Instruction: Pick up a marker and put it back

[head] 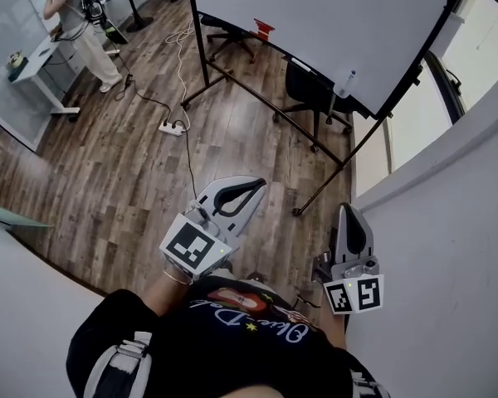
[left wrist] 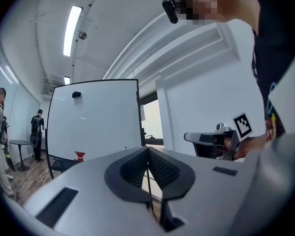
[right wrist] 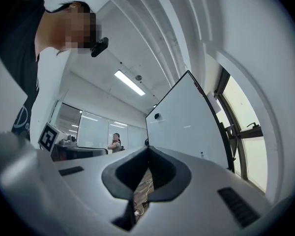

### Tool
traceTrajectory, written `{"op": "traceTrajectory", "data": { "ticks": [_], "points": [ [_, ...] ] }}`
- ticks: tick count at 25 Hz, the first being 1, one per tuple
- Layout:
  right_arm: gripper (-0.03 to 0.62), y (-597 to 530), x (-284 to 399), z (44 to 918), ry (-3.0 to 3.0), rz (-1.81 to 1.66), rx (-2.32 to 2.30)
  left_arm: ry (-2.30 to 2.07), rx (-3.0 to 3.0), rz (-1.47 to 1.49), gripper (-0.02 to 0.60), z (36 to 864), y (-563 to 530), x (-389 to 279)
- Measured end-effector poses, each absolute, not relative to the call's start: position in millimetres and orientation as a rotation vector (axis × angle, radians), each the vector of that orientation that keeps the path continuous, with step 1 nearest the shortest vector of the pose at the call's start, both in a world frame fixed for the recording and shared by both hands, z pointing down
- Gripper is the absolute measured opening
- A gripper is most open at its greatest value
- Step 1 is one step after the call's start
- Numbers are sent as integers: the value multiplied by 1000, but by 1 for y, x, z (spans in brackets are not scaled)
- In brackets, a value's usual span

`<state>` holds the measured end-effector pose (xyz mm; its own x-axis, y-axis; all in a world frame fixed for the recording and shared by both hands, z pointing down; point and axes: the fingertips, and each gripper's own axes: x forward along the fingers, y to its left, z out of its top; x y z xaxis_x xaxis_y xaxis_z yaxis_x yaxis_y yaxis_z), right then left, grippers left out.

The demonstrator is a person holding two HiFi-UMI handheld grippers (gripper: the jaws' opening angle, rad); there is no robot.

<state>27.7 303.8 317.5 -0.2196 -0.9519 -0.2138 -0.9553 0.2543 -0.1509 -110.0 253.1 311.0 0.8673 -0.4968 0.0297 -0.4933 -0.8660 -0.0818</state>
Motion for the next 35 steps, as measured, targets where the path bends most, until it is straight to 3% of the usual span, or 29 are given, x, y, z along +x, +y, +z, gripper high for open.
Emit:
{"op": "traceTrajectory", "data": {
  "ticks": [20,35],
  "points": [
    [0,300,70,333,2268,-4,-1770,820,-2958,-87,3,316,246,-72],
    [0,250,91,339,2190,-13,-1951,640,-3025,-54,3,324,172,-43]
  ]
}}
